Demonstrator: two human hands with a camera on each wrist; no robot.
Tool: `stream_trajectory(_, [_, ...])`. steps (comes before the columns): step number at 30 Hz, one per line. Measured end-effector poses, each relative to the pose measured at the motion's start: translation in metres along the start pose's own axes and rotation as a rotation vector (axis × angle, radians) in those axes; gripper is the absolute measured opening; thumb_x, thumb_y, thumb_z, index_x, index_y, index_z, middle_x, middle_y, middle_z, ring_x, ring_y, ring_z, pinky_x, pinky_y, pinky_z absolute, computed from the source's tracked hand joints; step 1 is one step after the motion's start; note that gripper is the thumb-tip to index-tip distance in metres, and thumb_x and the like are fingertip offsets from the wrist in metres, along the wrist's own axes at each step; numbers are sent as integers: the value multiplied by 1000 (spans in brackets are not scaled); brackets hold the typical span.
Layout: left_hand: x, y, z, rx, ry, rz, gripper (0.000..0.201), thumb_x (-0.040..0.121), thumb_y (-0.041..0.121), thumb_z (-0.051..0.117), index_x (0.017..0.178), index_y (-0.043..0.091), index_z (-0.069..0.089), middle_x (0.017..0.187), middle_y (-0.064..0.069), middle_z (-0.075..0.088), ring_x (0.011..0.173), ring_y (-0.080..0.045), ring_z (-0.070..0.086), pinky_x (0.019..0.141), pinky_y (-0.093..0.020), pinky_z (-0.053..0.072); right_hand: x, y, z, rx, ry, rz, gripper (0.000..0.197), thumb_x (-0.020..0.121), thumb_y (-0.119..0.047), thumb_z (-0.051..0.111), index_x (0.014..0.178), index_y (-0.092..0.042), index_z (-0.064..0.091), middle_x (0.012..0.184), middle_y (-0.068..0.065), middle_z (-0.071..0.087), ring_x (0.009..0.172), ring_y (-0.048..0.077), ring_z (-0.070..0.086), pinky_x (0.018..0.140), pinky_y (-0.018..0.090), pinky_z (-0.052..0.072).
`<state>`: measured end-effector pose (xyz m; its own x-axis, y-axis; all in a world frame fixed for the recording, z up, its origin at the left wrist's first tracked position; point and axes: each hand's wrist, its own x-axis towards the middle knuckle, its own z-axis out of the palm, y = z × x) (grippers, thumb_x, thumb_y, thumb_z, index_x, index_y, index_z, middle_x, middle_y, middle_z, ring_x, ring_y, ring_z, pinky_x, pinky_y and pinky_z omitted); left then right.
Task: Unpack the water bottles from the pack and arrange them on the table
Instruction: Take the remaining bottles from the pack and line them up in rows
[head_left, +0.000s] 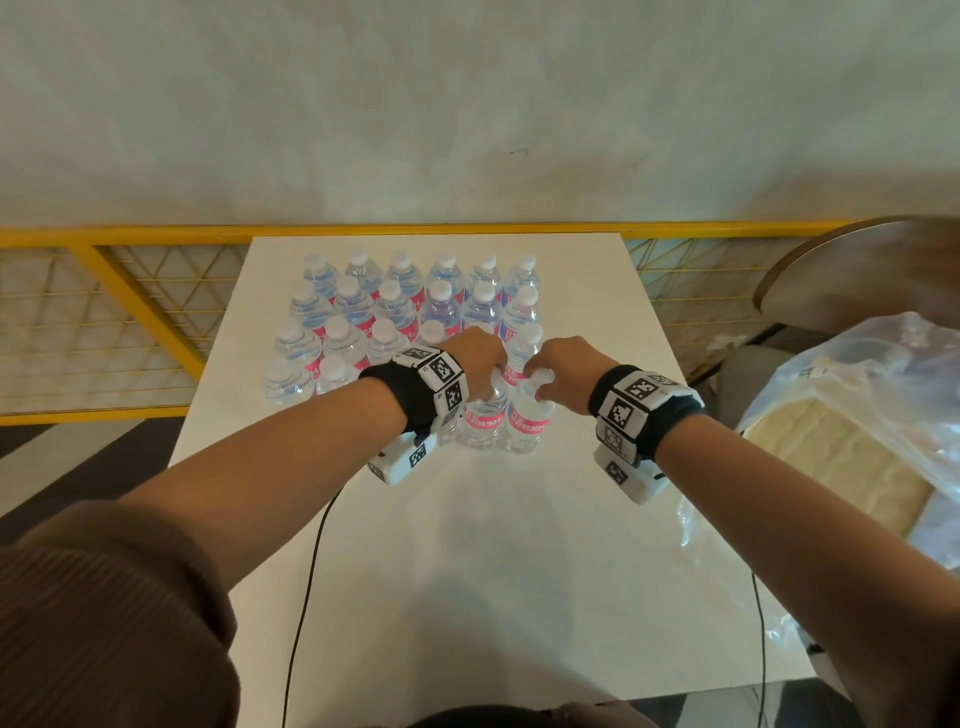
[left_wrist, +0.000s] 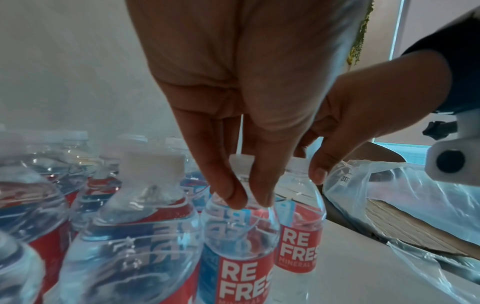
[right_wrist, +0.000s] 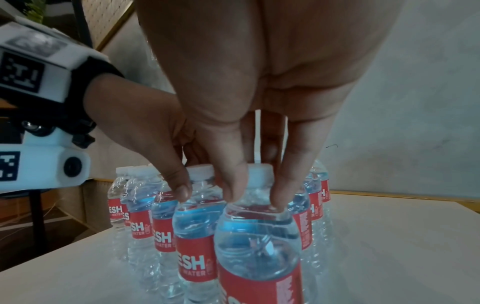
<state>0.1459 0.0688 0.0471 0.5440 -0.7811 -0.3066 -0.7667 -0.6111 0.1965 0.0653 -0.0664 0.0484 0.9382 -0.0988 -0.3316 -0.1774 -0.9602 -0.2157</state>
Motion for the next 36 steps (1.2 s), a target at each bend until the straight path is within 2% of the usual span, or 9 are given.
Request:
stream_trajectory(3, [2,0,1,5,-2,-8,29,85,15,61,112,6,67,110,-11,68,103,-28,63,85,-29,47,3,3,1,-14,13,-31,38,90,-11,57,127,-19,59,130,7,53,121,25,48,100,28,38])
stream_trajectory(6, [3,-1,2,1,-4,-7,28,85,16,61,111,6,67,102,-7,68,101,-28,63,79,-27,45,5,3,1,-21,13,-33,38,89,-10,57,126,-19,58,129,8,53,121,26,49,99,29,39])
stream_trajectory(10, [4,-3,4,-24,3,-15,29,85,17,62,113,9,65,110,-9,67,101,-27,62,81,-27,44,7,4,4,-51,-19,19,46,87,-17,64,131,-16,52,128,8,54,120,26,51,96,29,41])
stream_trajectory(14, [5,-4,4,-73,8,-18,30,85,17,64,113,7,66,112,-11,66,103,-27,61,81,-26,41,12,4,10,-37,10,58,41,84,-23,67,123,-15,56,119,9,60,108,25,57,84,27,44])
stream_trajectory(18, [6,-3,3,-90,22,-26,29,86,17,63,111,4,66,111,-13,67,103,-28,62,78,-23,39,14,2,12,-21,27,78,39,84,-24,67,120,-12,57,116,9,61,103,25,59,81,28,46])
stream_trajectory(25, [5,-2,8,-51,49,-26,29,86,15,63,114,7,67,112,-12,67,104,-27,62,85,-28,46,14,5,15,0,33,79,33,85,-25,65,115,-12,58,113,9,61,100,25,59,74,25,41])
stream_trajectory(30, [5,-3,9,-47,57,-27,27,88,15,60,112,6,67,112,-11,67,104,-27,62,80,-25,42,17,3,13,0,36,68,36,85,-21,65,118,-11,57,115,10,60,104,27,58,76,26,42])
stream_trajectory(33, [4,-4,11,-59,70,-30,30,87,18,62,116,10,65,116,-9,65,107,-27,60,83,-26,42,18,2,13,15,42,68,35,84,-21,66,117,-12,57,115,10,61,103,27,59,76,26,44])
stream_trajectory(36, [3,-4,11,-34,72,-21,27,88,18,61,112,9,67,113,-9,67,104,-26,61,79,-25,41,17,2,13,53,59,86,38,84,-22,67,119,-14,58,116,8,61,105,26,59,85,30,48])
